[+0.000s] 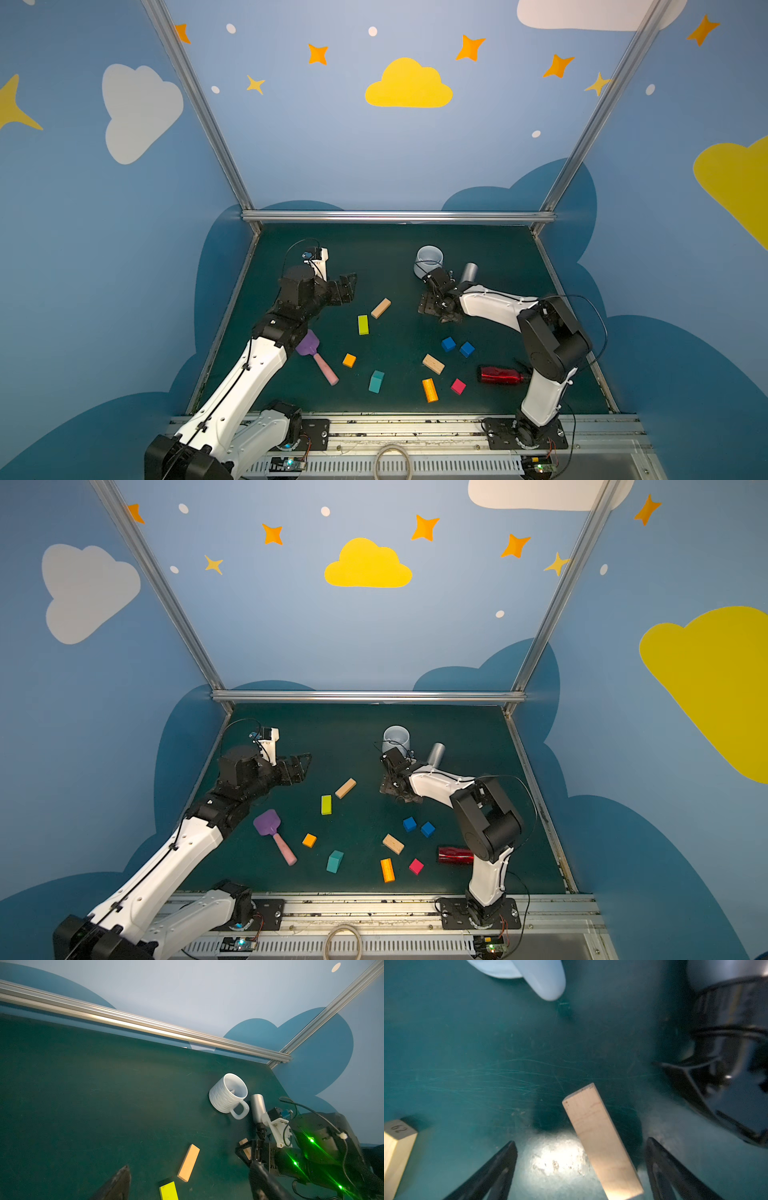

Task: Build the wood block tower
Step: 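Reach the right gripper toward the wooden blocks while the left arm rises, then lower the right gripper over a plain wooden block and close on it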

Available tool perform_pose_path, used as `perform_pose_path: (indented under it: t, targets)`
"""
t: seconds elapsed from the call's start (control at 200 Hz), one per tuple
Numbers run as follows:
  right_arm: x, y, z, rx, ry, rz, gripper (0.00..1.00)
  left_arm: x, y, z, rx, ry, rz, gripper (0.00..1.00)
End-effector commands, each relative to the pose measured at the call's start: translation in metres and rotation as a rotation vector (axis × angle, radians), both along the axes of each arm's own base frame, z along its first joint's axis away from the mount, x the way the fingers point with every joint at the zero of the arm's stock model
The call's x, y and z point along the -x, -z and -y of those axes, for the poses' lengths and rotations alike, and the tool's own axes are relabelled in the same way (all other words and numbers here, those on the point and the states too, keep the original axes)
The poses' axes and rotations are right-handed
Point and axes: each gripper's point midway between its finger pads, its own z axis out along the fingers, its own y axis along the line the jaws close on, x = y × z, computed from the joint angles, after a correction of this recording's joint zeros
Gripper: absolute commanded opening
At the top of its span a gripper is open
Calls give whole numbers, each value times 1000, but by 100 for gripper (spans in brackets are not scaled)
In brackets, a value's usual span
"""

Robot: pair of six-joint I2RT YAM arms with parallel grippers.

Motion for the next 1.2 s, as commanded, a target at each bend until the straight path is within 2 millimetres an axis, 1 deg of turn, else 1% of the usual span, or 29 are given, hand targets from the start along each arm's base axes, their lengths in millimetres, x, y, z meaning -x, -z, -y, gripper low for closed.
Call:
perform_pose_path:
  t: [0.0,0.27,0.486,0.601,0.746,0.831,0.966,1.091,1.197]
  targets:
    - [-4,-1,-11,-31,-27,-8,93,0,-4,0,-8,-3,6,88]
    - [7,2,-32,-112,-55,-49,92,1,-5,0,-5,1,8,88]
    - [18,0,-54,-148,-97,-67,91,3,-5,0,-4,3,10,88]
    - [20,0,-66,-149,-122,-70,91,3,-5,0,-6,1,11,88]
    - [20,-1,-75,-150,-147,-81,90,5,-5,0,-7,2,13,88]
    - [21,-4,-76,-136,-161,-82,90,5,-6,0,-7,2,17,88]
    - [21,-19,-71,-119,-173,-52,90,6,-7,1,-7,5,20,88]
    - [22,-37,-60,-78,-181,-20,90,7,-7,1,-4,7,21,88]
    - [22,-50,-47,-20,-184,2,90,7,-8,2,-4,10,23,88]
